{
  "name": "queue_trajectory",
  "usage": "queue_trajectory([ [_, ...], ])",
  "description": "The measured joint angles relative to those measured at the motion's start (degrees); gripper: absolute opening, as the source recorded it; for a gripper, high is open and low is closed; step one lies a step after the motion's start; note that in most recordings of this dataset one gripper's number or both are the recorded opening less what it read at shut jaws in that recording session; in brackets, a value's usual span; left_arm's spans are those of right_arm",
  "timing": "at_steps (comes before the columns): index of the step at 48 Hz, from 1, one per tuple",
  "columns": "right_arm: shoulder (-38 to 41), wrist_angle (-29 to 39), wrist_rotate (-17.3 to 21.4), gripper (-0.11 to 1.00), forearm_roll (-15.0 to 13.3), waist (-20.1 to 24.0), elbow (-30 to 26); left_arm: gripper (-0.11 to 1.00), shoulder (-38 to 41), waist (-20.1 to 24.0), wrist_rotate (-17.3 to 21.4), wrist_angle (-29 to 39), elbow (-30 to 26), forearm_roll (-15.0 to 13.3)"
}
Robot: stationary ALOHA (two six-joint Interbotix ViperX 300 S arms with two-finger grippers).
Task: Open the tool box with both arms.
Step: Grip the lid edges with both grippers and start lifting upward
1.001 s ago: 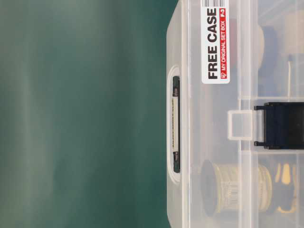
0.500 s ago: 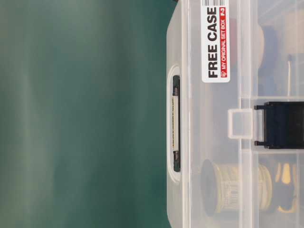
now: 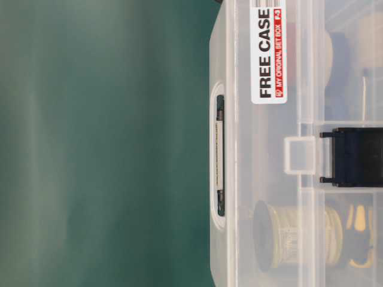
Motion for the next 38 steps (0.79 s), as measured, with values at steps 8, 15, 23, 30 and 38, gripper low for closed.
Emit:
queue_trajectory([
  [8,-2.11,0.00,-0.18,0.86,0.00,-0.26,0.00,0.91,-2.72,0.00,0.00,0.00,0.00,0.00],
  [15,-4.04,0.00,-0.18,0.86,0.00,-0.44,0.00,0.91,-5.71,0.00,0.00,0.00,0.00,0.00],
  [23,-5.98,0.00,-0.18,0.86,0.00,-0.44,0.00,0.91,-8.96,0.35,0.00,-1.05,0.09,0.00],
  [30,-7.03,0.00,-0.26,0.86,0.00,-0.62,0.00,0.91,-10.55,1.41,0.26,-2.99,0.09,0.00],
  [38,-7.38,-0.53,-0.35,0.86,-0.09,-0.62,-0.18,0.91,-10.72,2.72,0.26,-3.87,0.18,0.00],
])
